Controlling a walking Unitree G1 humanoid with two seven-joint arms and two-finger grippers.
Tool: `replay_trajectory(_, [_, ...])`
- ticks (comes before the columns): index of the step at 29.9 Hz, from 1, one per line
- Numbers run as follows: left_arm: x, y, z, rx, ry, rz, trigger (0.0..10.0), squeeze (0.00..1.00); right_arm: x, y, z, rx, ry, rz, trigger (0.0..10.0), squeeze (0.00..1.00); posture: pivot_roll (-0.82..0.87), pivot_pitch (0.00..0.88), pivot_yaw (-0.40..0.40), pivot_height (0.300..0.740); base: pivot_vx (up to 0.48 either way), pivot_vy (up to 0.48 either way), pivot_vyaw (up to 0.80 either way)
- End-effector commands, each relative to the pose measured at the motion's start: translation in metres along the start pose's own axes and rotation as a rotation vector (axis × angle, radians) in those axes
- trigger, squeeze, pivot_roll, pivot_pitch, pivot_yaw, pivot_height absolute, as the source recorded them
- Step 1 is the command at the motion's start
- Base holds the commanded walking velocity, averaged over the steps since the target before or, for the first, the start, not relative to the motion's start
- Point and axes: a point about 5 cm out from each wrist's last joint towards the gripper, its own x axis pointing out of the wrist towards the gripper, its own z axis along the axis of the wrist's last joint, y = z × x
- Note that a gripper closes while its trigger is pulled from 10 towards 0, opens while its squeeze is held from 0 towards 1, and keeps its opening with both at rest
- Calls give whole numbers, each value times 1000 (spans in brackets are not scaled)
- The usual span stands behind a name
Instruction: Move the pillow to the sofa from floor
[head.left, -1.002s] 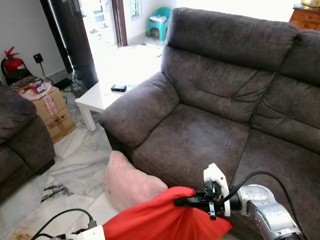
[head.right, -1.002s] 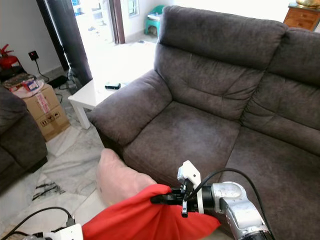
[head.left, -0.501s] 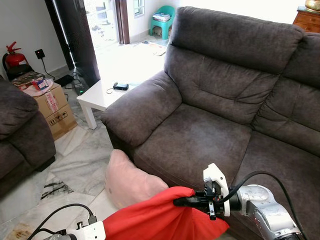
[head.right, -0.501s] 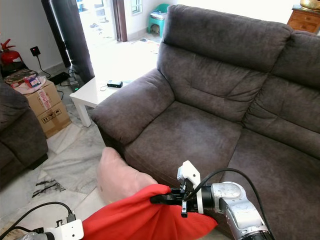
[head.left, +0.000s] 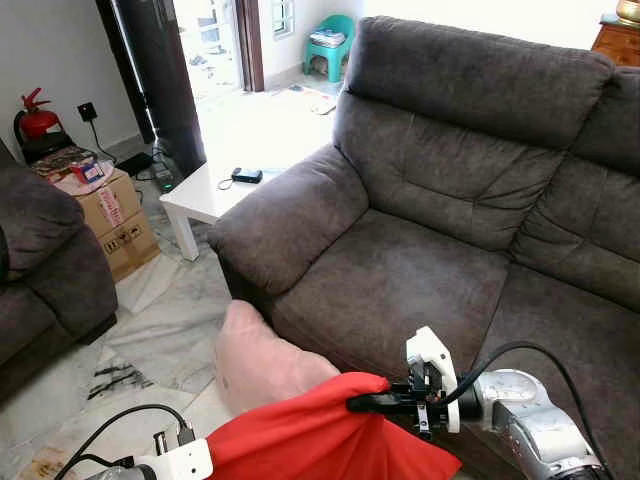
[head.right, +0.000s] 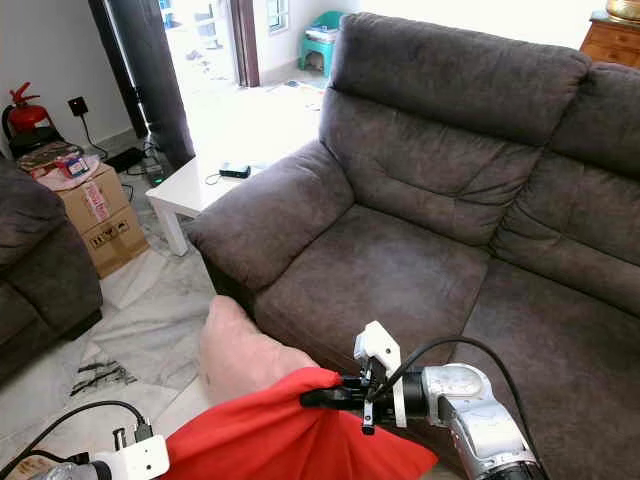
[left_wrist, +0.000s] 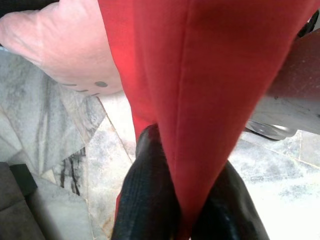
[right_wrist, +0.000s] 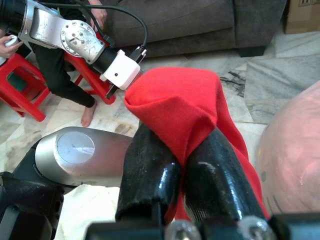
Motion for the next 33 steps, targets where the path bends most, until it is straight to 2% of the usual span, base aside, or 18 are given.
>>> replay_trajectory(1, [0,2,-1,-4,6,18,0,0,4,3,24,-97,-74,38,10000,0,84,0,-52,740,0,0,0])
replay_trajectory(8, [-1,9,1,-15,-6,71,0,0,4,2,20,-89,-72,23,10000,0,86,0,-51,740,0,0,0])
replay_trajectory(13, [-2,29,7,-59,-36,211,0,0,4,-6,18,-101,-79,-54,10000,0,87,0,-50,740,0,0,0])
replay_trajectory(16, [-5,46,12,-75,-51,345,0,0,4,-18,16,-139,-71,-185,10000,0,85,0,-48,740,0,0,0])
replay_trajectory(17, [-7,54,15,-96,-66,407,6196,0,3,-25,14,-137,-62,-249,10000,0,85,0,-48,740,0,0,0])
replay_trajectory(18, [-10,64,19,-157,-96,486,10000,0,0,-33,12,-153,-52,-343,10000,0,84,0,-47,740,0,0,0])
replay_trajectory(19, [-12,71,23,-195,-128,537,10000,0,-2,-40,13,-165,-67,-429,10000,0,83,0,-46,740,0,0,0])
replay_trajectory(20, [-12,71,23,-195,-128,537,10000,0,-2,-40,13,-165,-67,-429,10000,0,83,0,-46,740,0,0,0])
replay_trajectory(21, [-15,77,27,-232,-162,580,10000,0,-5,-46,13,-166,-86,-507,10000,0,83,0,-46,740,0,0,0])
replay_trajectory(25, [-29,106,48,-391,-339,790,10000,0,-11,-61,12,-166,-160,-770,10000,0,82,0,-46,740,0,0,0])
replay_trajectory(26, [-29,106,48,-391,-339,790,10000,0,-11,-61,12,-166,-160,-770,10000,0,82,0,-46,740,0,0,0])
replay_trajectory(29, [-38,119,68,-431,-456,883,10000,0,-12,-63,5,-153,-201,-882,10000,0,84,0,-47,740,0,0,0])
replay_trajectory(32, [-40,121,70,-438,-469,893,10000,0,-12,-63,5,-152,-209,-898,10000,0,83,0,-45,740,0,0,0])
replay_trajectory(33, [-41,122,78,-444,-505,904,10000,0,-11,-64,2,-143,-241,-951,10000,0,78,0,-44,740,0,0,0])
